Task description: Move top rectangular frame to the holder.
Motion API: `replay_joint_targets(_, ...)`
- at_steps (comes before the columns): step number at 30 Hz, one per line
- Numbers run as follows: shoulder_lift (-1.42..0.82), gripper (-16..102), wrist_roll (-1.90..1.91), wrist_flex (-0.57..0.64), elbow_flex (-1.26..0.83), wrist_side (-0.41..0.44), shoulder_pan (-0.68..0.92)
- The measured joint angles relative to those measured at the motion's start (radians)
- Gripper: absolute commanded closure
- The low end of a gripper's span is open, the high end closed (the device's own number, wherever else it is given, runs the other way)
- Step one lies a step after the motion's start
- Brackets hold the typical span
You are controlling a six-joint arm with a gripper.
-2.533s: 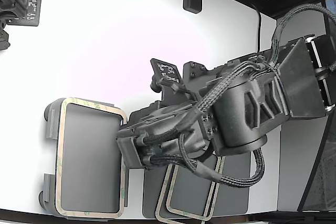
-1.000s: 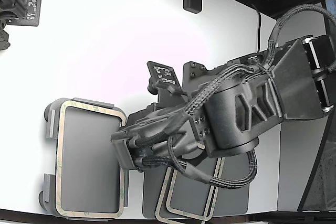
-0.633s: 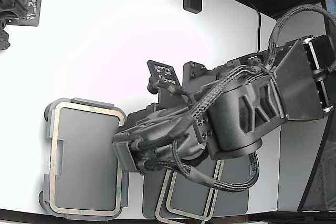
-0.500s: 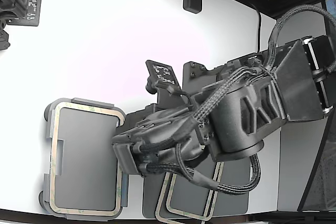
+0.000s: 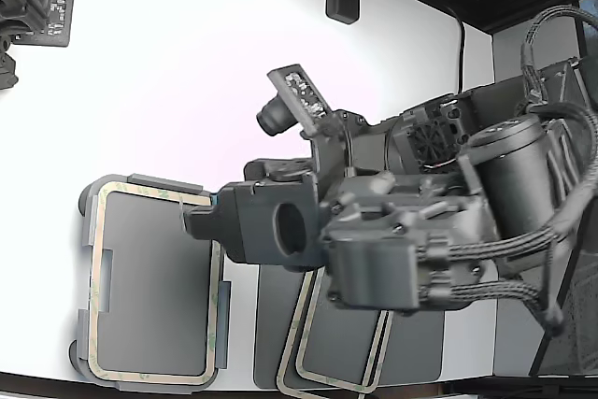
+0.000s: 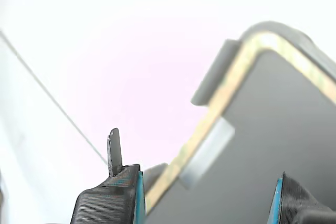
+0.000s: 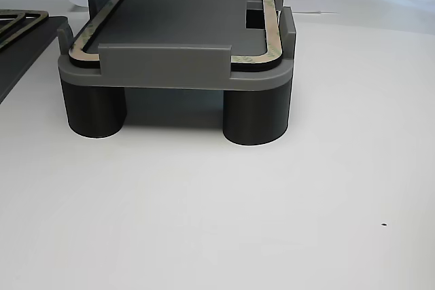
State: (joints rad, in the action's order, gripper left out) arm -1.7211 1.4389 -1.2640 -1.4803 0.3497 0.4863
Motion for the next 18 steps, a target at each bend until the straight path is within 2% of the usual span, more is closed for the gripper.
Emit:
replay_joint_targets(5, -0.198, -14, -0.445, 0.235, -0.213, 0.048, -0.057)
replay_joint_targets(9, -0.371, -14, -0.799, 0.373, -0.394, -0.020, -0.137)
replay_joint_targets(18, -0.715, -14, -1.315, 0.365, -0.698, -0.268, -0.394)
